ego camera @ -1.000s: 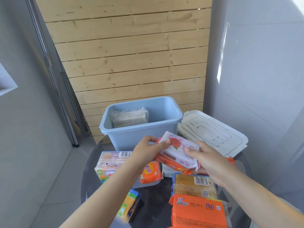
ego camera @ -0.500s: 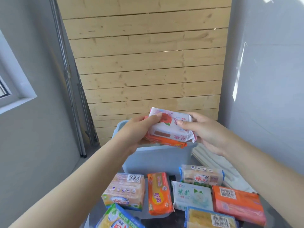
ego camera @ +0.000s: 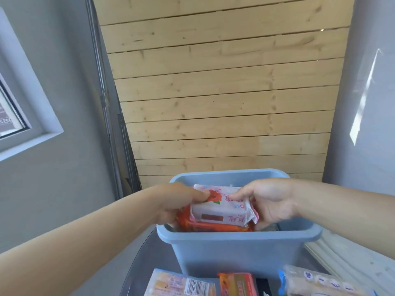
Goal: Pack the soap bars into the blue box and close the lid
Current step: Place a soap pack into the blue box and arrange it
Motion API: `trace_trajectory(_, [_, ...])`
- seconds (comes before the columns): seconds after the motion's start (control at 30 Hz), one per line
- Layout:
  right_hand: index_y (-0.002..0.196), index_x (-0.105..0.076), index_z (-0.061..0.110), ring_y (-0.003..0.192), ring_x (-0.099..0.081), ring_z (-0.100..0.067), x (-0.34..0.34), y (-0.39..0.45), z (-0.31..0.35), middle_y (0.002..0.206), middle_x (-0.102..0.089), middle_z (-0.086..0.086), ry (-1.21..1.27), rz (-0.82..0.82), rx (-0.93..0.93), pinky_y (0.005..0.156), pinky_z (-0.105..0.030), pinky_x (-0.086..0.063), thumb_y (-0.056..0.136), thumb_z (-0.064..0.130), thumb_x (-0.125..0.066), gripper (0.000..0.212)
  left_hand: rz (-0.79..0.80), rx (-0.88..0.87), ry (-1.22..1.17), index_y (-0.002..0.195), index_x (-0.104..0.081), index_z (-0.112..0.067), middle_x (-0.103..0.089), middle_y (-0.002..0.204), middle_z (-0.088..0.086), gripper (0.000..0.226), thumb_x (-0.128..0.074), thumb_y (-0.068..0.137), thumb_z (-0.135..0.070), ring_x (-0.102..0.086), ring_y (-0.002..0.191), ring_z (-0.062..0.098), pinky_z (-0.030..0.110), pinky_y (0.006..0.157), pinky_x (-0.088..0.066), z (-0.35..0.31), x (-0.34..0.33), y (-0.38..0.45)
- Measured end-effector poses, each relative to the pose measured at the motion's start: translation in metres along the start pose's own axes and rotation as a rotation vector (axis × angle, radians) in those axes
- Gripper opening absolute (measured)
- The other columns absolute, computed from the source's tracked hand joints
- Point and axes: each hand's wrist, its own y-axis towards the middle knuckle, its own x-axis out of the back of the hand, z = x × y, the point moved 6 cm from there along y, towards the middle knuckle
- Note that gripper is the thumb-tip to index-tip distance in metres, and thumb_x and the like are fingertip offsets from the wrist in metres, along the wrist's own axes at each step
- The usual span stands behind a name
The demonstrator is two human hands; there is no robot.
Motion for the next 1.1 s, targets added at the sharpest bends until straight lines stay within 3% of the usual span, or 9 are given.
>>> trace_trajectory(0.2, [0.111,-0.058,0.006,0.074,-0.067,-0.024,0.002,0.029,-0.019,0.088,-0.07,-0.013,0.001,0.016,-0.072,0.075,-0.035,-0.053,0.093,0.011,-0.045,0.023,0.114,0.115,0.143,0.122,-0.054,-0.003,-0.062,0.102,0.014,0.034,-0.05,0.094,-0.021,-0.059,0.083,0.026,0.032,0.077,-0.05,0.018,-0.002,0.025])
trace_trajectory(0.47, [0.125,-0.049,0.004,0.108,-0.05,-0.03,-0.009,0.05,-0.033,0.113,-0.056,-0.016,-0.102,0.013,-0.208,0.111,-0.045,-0.03,0.097,0.012,-0.035,0.032,0.16,0.198,-0.001,0.118,-0.051,-0.012,-0.064,0.104,0.015,0.043,-0.037,0.095,-0.045,-0.063,0.086,0.026,0.038,0.091,-0.048,0.021,-0.007,0.032])
trace_trajectory(0.57, [0.13,-0.043,0.0,0.111,-0.047,-0.029,-0.01,0.055,-0.039,0.118,-0.052,-0.017,-0.114,0.012,-0.241,0.113,-0.044,-0.027,0.099,0.011,-0.027,0.036,0.118,0.22,0.001,0.146,-0.017,-0.014,-0.05,0.127,0.029,0.069,-0.036,0.093,-0.054,-0.058,0.11,0.037,0.037,0.086,-0.047,0.023,-0.006,0.033])
trace_trajectory(0.63, [0.128,-0.043,0.001,0.105,-0.048,-0.027,-0.01,0.057,-0.041,0.106,-0.054,-0.015,-0.125,0.01,-0.245,0.112,-0.042,-0.029,0.099,0.011,-0.026,0.036,0.095,0.23,-0.005,0.149,-0.001,-0.015,-0.039,0.136,0.035,0.08,-0.036,0.091,-0.058,-0.047,0.124,0.043,0.037,0.084,-0.046,0.025,-0.008,0.034])
trace_trajectory(0.73, [0.117,-0.051,0.0,0.087,-0.055,-0.026,-0.006,0.057,-0.038,0.092,-0.056,-0.013,-0.07,-0.004,-0.212,0.098,-0.04,-0.04,0.099,0.011,-0.026,0.032,0.078,0.212,-0.105,0.148,0.004,-0.01,-0.011,0.15,0.036,0.086,-0.037,0.09,-0.058,-0.03,0.135,0.046,0.043,0.102,-0.037,0.026,-0.004,0.035])
trace_trajectory(0.83, [0.096,-0.055,0.0,0.083,-0.055,-0.029,0.0,0.055,-0.035,0.091,-0.058,-0.017,-0.048,-0.036,-0.212,0.093,-0.041,-0.04,0.098,0.012,-0.027,0.03,0.086,0.183,-0.168,0.148,0.006,-0.007,-0.002,0.152,0.034,0.09,-0.037,0.089,-0.061,-0.014,0.141,0.045,0.048,0.114,-0.023,0.027,-0.001,0.036])
trace_trajectory(0.9, [0.102,-0.053,-0.002,0.092,-0.055,-0.032,0.007,0.053,-0.034,0.105,-0.059,-0.021,-0.12,-0.092,-0.217,0.098,-0.043,-0.036,0.099,0.015,-0.027,0.032,0.102,0.171,-0.162,0.147,0.006,-0.006,-0.004,0.152,0.034,0.091,-0.035,0.089,-0.063,-0.015,0.141,0.045,0.048,0.115,-0.022,0.027,-0.001,0.036])
trace_trajectory(1.0, [0.132,-0.036,-0.012,0.126,-0.044,-0.04,0.017,0.048,-0.032,0.141,-0.039,-0.03,-0.172,-0.148,-0.223,0.105,-0.047,-0.033,0.097,0.019,-0.028,0.047,0.143,0.143,-0.185,0.147,0.004,-0.004,-0.008,0.152,0.033,0.092,-0.032,0.088,-0.064,-0.022,0.14,0.043,0.047,0.111,-0.026,0.025,-0.001,0.034])
trace_trajectory(1.1, [0.131,-0.038,-0.012,0.13,-0.041,-0.041,0.021,0.044,-0.029,0.142,-0.037,-0.031,-0.16,-0.179,-0.199,0.104,-0.047,-0.034,0.096,0.02,-0.031,0.048,0.141,0.101,-0.207,0.147,-0.002,-0.002,-0.017,0.151,0.032,0.09,-0.032,0.089,-0.064,-0.03,0.138,0.042,0.048,0.11,-0.029,0.023,0.001,0.034])
